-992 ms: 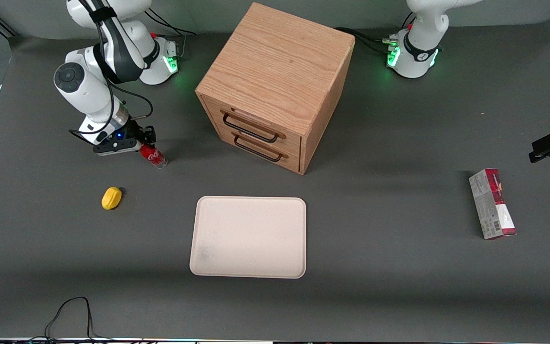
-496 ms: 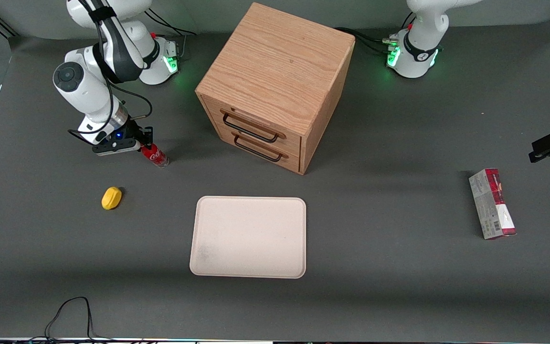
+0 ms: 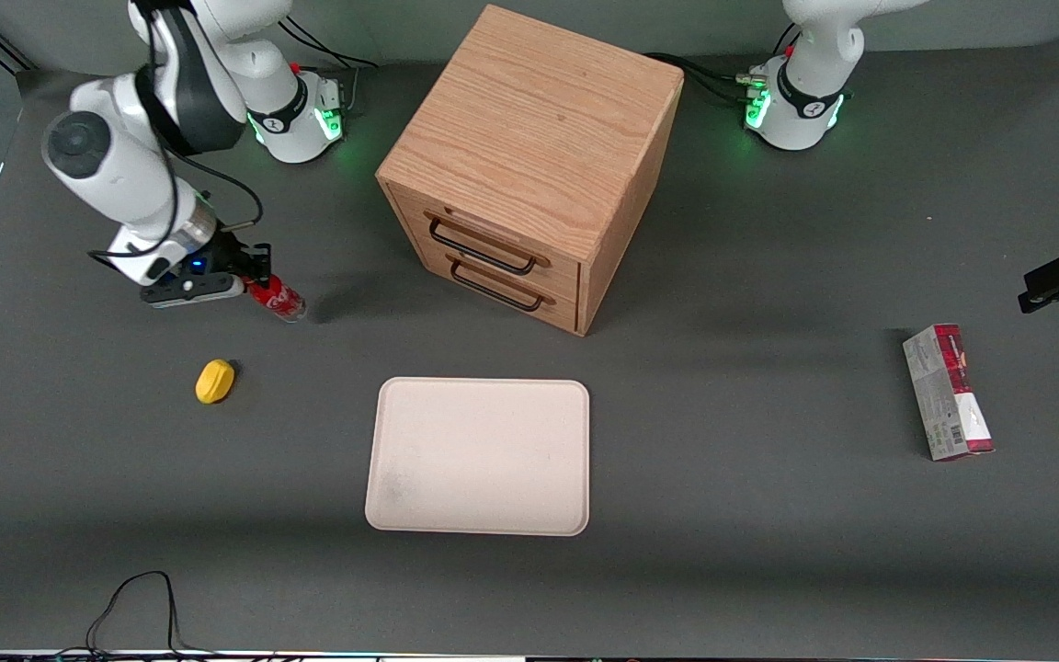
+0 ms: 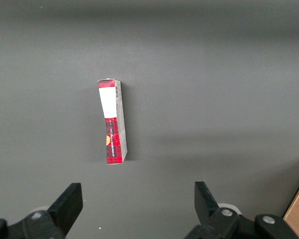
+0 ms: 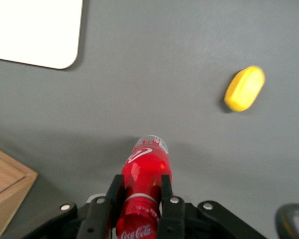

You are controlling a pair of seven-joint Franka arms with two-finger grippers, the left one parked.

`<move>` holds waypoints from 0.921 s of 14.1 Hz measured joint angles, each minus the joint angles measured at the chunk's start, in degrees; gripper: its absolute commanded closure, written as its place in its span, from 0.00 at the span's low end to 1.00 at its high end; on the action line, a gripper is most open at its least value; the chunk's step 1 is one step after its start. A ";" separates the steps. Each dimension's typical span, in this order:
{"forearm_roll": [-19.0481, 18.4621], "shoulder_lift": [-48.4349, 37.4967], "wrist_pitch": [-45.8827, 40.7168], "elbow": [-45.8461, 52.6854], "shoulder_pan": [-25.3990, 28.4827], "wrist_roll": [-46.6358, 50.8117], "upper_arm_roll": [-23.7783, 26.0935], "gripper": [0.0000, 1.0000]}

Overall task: Place coke bottle on tray
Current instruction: 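Lift the bottle and carry it with the right gripper to the tray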

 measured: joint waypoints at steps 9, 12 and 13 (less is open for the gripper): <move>5.67 28.59 -35.65 55.83 0.07 9.18 0.62 1.00; 6.02 35.66 -36.38 63.16 0.13 11.69 0.80 1.00; 6.41 37.81 -36.09 65.20 0.14 12.97 0.97 1.00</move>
